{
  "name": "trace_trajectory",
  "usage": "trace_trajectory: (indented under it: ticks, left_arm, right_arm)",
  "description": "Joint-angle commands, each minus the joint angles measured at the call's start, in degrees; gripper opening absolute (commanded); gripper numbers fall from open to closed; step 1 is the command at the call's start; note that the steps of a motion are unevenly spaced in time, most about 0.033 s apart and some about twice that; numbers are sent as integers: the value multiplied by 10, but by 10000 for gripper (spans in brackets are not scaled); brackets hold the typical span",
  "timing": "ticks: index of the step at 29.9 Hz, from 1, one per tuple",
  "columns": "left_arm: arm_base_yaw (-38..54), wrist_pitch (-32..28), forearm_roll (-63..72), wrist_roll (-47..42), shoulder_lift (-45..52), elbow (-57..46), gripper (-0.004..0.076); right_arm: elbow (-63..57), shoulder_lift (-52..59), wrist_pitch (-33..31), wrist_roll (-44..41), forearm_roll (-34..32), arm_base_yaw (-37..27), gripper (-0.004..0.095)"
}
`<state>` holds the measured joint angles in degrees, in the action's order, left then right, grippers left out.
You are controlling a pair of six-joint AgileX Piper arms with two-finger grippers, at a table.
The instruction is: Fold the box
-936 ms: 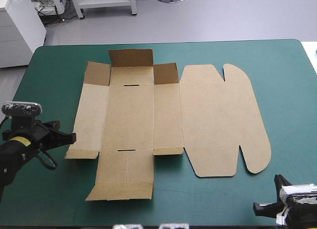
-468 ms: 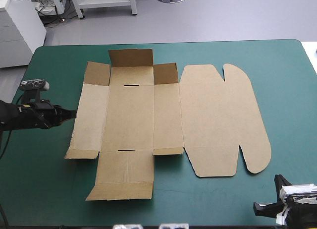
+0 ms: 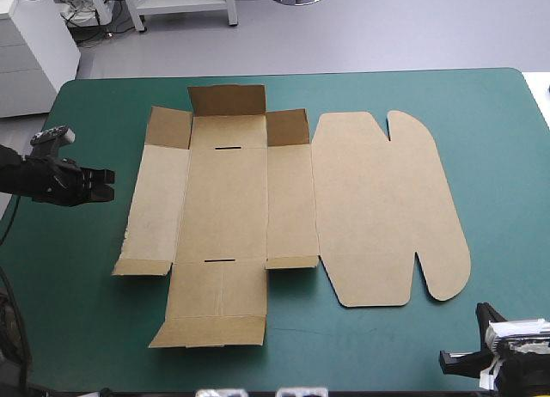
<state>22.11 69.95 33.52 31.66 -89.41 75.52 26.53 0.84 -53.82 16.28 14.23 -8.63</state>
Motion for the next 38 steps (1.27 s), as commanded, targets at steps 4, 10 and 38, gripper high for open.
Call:
trace_trajectory:
  ticks: [4,10,38]
  left_arm:
    - [1,39,11,-27,-36,38,12]
    - [1,32,-1,-27,-75,38,12]
    - [1,30,-4,-79,-115,38,548]
  right_arm:
    - [17,17,39,1,6,-1,-19]
    - [17,17,39,1,6,-1,-19]
    - [17,17,39,1,6,-1,-19]
